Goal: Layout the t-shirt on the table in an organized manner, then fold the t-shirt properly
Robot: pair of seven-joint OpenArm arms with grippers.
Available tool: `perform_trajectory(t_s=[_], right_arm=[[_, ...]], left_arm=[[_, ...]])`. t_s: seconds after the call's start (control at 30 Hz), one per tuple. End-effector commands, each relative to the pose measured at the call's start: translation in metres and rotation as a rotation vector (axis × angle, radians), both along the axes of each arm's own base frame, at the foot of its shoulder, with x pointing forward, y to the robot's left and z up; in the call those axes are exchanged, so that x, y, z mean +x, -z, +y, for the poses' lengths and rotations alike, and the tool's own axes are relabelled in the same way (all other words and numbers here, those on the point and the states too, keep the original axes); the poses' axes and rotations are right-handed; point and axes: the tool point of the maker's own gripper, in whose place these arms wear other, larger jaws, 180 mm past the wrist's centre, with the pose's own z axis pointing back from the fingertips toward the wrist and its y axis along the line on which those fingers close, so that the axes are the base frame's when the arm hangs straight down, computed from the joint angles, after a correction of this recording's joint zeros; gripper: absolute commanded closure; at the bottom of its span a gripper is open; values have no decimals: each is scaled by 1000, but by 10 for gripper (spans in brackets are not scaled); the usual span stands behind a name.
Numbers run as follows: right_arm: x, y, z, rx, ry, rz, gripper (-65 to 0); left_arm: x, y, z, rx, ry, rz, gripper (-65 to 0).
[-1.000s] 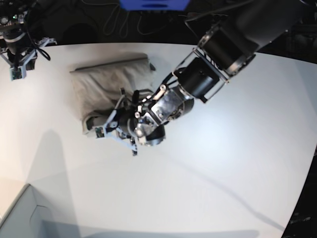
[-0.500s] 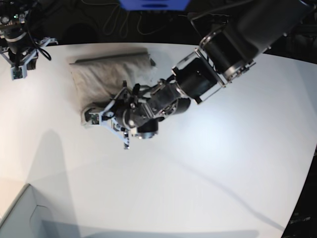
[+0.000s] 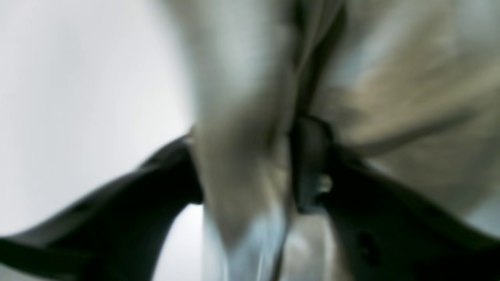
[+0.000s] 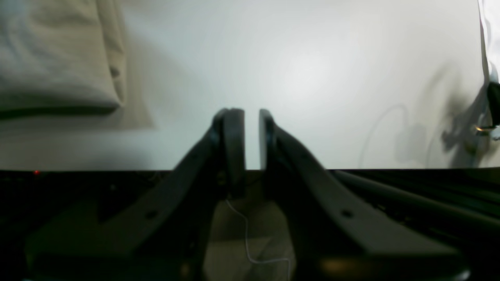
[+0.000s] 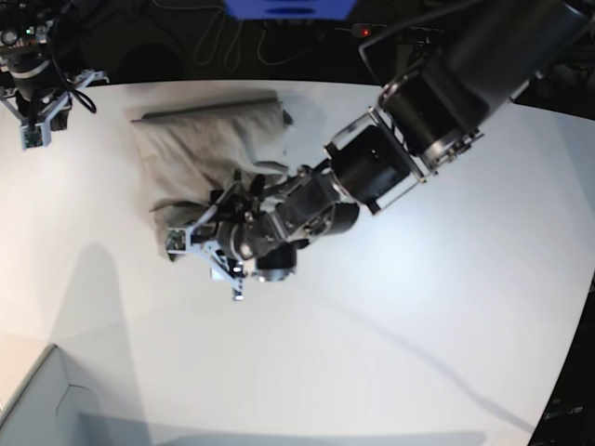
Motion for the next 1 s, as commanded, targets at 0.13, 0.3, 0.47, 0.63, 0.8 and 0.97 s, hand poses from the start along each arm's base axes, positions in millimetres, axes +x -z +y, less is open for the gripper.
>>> perform_trajectory(t_s=[0.13,0.3,0.47,0.63,0.8,0.97], right_arm=[[5,-9,-1,-13,-20,-31,-56],[4,-9,-1,-15,-20,-28,-56],[2,-8,-2,-16,-14,-20,-56],[-18,-4,-12,5,106,-17,-55],[-45,-6,-40,-21,240,-9,-55],[-80,20,-52,22,336,73,-55]], left_arm=[[29,-37,-14,-41,16,-82,-435],[45,-53,-13,-47,11,-117,-453],[79,-77,15,-109,-99,-151,-450],[123,-123,94,-230,-383,-215,-430],[105,-137,208,-240,-725,-258,-238],[19,-120,314,-92,-1030,-243,0]])
